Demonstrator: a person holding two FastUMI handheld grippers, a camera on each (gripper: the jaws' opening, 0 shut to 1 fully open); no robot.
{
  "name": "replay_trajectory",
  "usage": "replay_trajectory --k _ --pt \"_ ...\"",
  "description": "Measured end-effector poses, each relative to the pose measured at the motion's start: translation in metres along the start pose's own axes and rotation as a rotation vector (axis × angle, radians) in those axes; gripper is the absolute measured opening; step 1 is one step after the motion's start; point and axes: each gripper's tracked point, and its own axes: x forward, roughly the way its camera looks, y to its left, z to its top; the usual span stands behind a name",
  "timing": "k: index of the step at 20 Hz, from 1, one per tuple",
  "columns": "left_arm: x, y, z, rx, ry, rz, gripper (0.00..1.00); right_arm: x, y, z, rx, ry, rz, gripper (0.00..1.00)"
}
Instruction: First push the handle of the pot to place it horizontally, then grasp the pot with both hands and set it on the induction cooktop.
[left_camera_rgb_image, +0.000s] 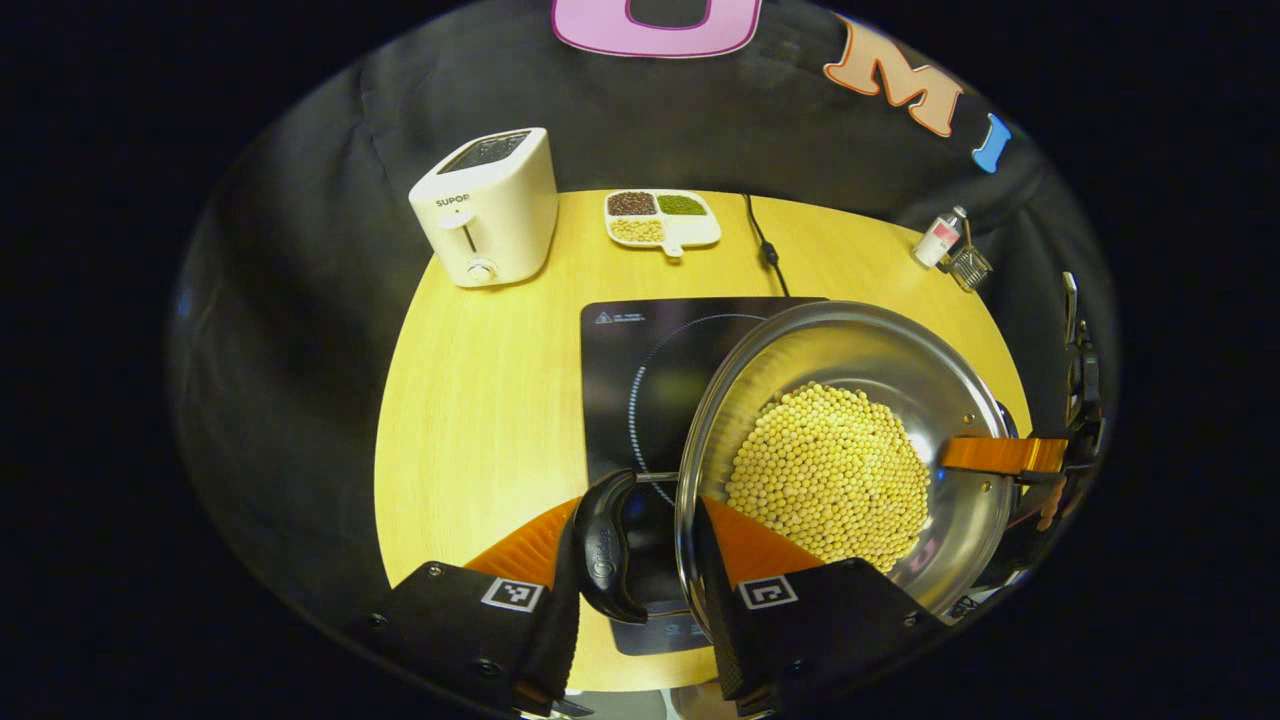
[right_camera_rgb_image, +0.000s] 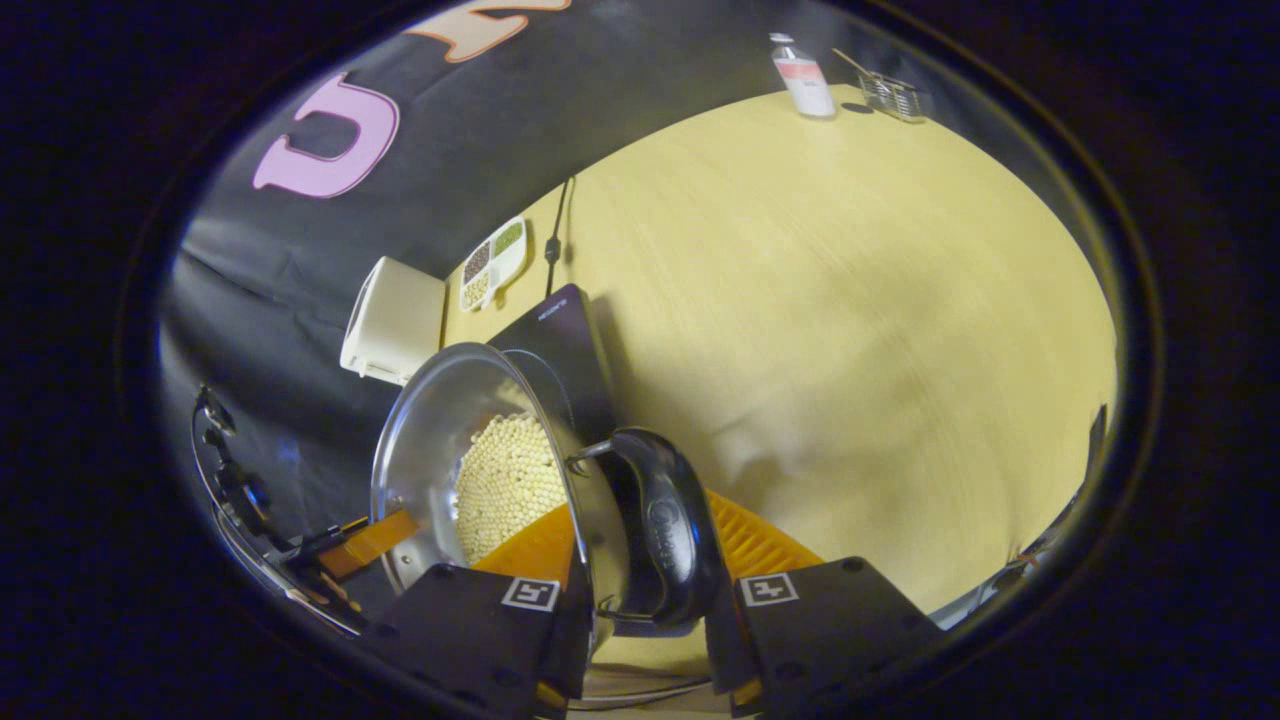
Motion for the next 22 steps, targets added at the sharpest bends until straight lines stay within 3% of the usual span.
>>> replay_trajectory --k 3,4,5,10,19,20,22 --pt "0.007 0.016 0.008 0.020 -0.034 0.008 0.57 0.014 0.016 0.005 0.005 -0.014 -0.008 0.51" --pt "0.009 0.019 0.010 0.021 -0.044 0.009 0.57 0.017 0.019 0.007 0.004 -0.017 -0.011 0.43" --pt "0.012 0.021 0.012 0.022 -0.050 0.007 0.57 0.019 0.022 0.009 0.002 -0.026 -0.012 0.51" --pt "0.025 0.024 0.019 0.010 -0.076 0.000 0.58 0.028 0.023 0.021 0.008 -0.067 -0.016 0.51" --pt "0.033 0.037 0.030 0.051 -0.127 0.029 0.63 0.046 0.030 0.017 0.052 -0.039 0.002 0.52" --pt "0.033 0.037 0.031 0.050 -0.130 0.028 0.64 0.049 0.029 0.018 0.051 -0.043 0.002 0.46" --pt "0.034 0.038 0.031 0.043 -0.133 0.029 0.64 0.049 0.029 0.018 0.048 -0.046 0.003 0.49"
